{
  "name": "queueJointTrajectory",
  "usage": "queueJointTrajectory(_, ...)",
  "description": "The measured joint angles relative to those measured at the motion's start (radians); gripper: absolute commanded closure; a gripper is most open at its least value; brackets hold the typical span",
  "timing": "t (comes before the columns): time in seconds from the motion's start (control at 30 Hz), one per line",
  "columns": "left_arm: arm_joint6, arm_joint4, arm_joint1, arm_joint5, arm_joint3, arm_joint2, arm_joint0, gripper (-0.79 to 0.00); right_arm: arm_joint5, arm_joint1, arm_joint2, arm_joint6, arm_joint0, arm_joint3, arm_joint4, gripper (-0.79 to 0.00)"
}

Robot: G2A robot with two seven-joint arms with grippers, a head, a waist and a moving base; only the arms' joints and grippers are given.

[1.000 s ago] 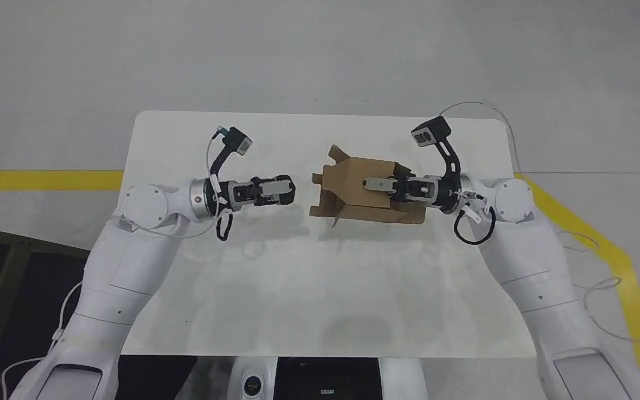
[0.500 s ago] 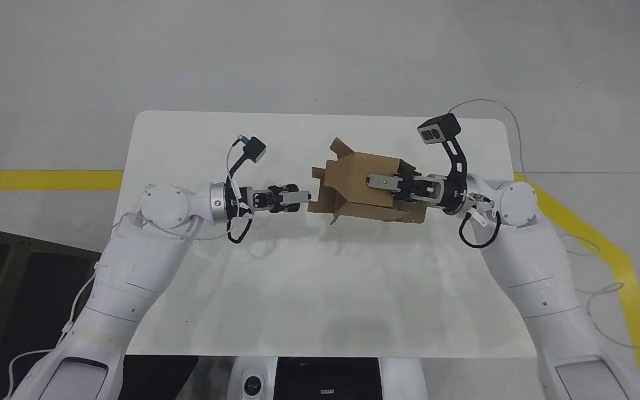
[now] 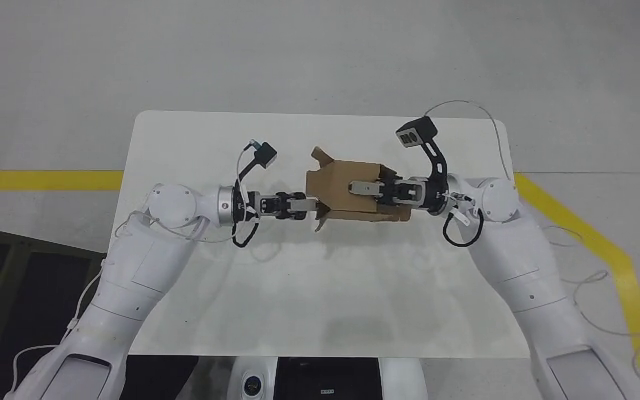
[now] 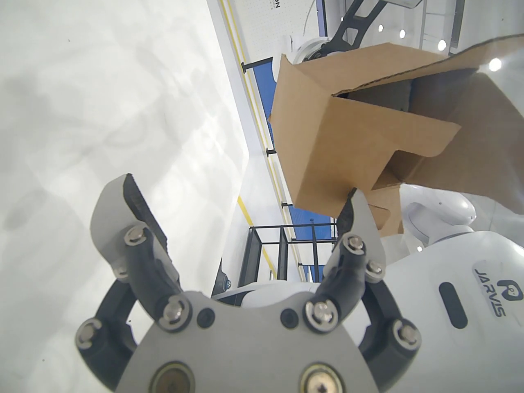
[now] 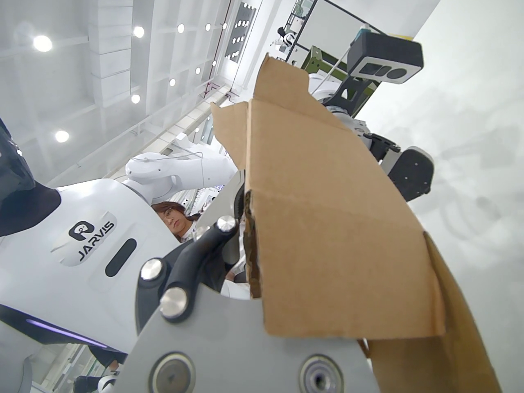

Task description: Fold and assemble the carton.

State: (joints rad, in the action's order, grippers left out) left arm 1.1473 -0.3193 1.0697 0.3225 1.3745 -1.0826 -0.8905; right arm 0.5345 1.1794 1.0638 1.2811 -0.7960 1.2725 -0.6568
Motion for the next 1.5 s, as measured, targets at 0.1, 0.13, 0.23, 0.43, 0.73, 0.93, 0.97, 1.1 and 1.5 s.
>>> queueJointTrajectory(0.1,0.0,-0.006,0.0,-0.002,-0.006,0.0,0.002,-0.785,-0.004,0.006,-0.019,0.009,0.011,-0.005,-0.007,0.0)
queueJointTrajectory(0.13,0.001,-0.008,0.0,-0.002,-0.008,0.0,0.003,-0.785,-0.005,0.008,-0.024,0.01,0.014,-0.006,-0.008,0.0)
queueJointTrajectory(0.23,0.002,-0.018,0.001,-0.003,-0.017,0.0,0.006,-0.785,-0.011,0.012,-0.039,0.016,0.022,-0.011,-0.014,0.0)
queueJointTrajectory(0.43,0.004,-0.028,0.002,-0.002,-0.03,0.001,0.012,-0.785,-0.019,0.019,-0.063,0.024,0.036,-0.024,-0.016,0.0)
queueJointTrajectory(0.73,0.007,-0.029,0.003,-0.002,-0.035,0.003,0.015,-0.785,-0.012,0.019,-0.056,0.016,0.037,-0.029,-0.02,0.0)
queueJointTrajectory(0.93,0.015,-0.03,0.004,-0.007,-0.036,0.009,0.015,-0.785,-0.01,0.018,-0.052,0.015,0.032,-0.025,-0.024,0.0)
queueJointTrajectory(0.97,0.016,-0.03,0.004,-0.007,-0.036,0.01,0.016,-0.785,-0.011,0.018,-0.052,0.016,0.032,-0.025,-0.025,0.0)
queueJointTrajectory(1.1,0.015,-0.03,0.004,-0.006,-0.039,0.01,0.016,-0.785,0.005,0.017,-0.041,-0.001,0.028,-0.032,-0.025,0.0)
queueJointTrajectory(1.5,-0.058,0.076,0.004,0.001,-0.067,0.018,0.014,-0.785,0.108,0.003,0.036,-0.104,-0.021,-0.018,0.005,0.0)
